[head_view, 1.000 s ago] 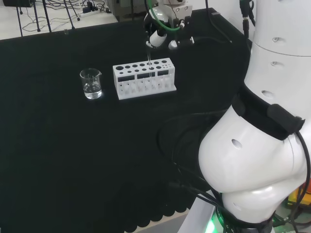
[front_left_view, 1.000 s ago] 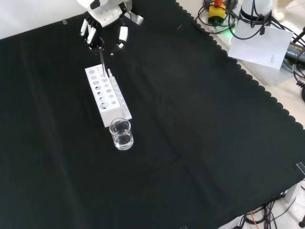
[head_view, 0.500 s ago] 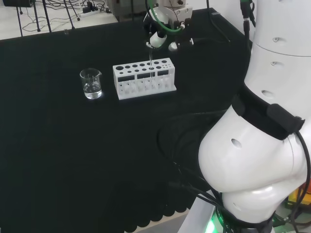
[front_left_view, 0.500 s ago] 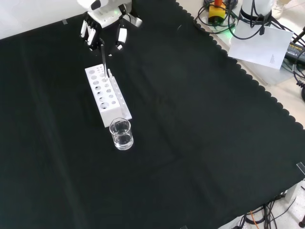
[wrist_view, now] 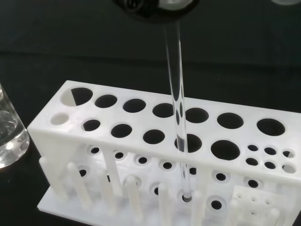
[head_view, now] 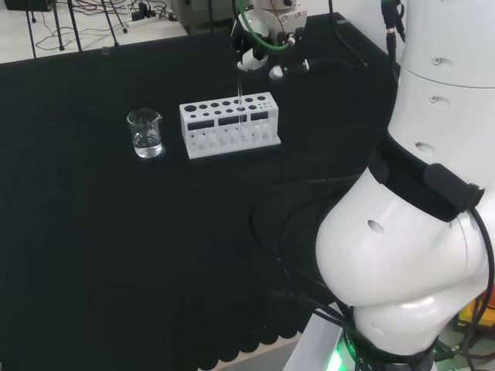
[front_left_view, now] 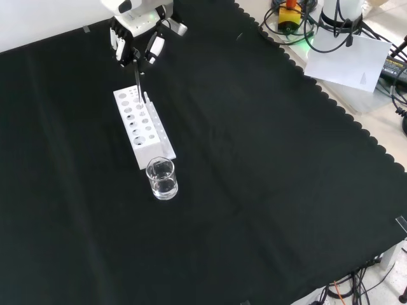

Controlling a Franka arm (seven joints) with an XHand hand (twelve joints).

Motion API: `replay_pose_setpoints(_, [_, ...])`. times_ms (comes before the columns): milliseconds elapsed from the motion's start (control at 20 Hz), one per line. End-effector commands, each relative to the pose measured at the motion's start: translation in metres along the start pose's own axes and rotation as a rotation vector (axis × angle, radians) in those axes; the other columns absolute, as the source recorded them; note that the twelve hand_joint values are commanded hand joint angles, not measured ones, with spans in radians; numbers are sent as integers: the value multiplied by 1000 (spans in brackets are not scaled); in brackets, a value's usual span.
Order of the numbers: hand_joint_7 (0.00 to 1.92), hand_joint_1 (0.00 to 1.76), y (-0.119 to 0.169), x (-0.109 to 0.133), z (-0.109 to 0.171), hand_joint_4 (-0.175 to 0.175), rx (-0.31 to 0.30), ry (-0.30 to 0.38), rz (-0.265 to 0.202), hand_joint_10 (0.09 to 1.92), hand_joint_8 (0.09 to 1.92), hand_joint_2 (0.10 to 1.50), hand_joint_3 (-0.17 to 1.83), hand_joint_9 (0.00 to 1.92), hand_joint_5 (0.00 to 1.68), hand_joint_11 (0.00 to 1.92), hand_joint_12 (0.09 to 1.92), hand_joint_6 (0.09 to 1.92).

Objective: Take the glass rod from the white test tube rack.

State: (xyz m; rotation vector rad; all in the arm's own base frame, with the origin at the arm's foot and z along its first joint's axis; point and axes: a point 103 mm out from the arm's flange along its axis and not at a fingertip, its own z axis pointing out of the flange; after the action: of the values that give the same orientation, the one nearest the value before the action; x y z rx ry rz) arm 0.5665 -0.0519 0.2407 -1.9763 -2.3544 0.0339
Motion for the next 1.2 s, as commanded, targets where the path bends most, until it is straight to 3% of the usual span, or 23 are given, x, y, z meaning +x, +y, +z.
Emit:
replay_pose_setpoints(50, [1434,1168,3,8,-1,-175,16,-11,-11,607,618,999,167,1580,1043,1311,884,910])
replay_pose_setpoints(350, [1116,1268,7,15,0,-175,18,-30,-6,630,865,1039,64,1557,1036,1408,836,891])
replay_pose_setpoints(500, [1160,1282,7,14,0,-175,-14,-5,9,646,783,1023,44,1563,1098,1543,738,793])
replay_pose_setpoints(650, [1388,1267,6,12,0,-175,-37,0,17,651,649,964,95,1610,1172,1627,636,600])
replay_pose_setpoints(750, [1562,1232,6,10,-2,-175,-51,16,20,642,575,819,333,1664,1284,1662,575,518])
replay_pose_setpoints(850, [1632,1221,6,9,-5,-175,-72,35,23,616,551,664,622,1721,1305,1690,539,596])
replay_pose_setpoints(1000, [1397,1301,5,10,-9,-175,-98,46,22,605,738,691,612,1737,1190,1687,526,582])
replay_pose_setpoints(1200, [1321,1315,3,10,-16,-175,-111,52,21,593,811,737,546,1751,1151,1690,525,572])
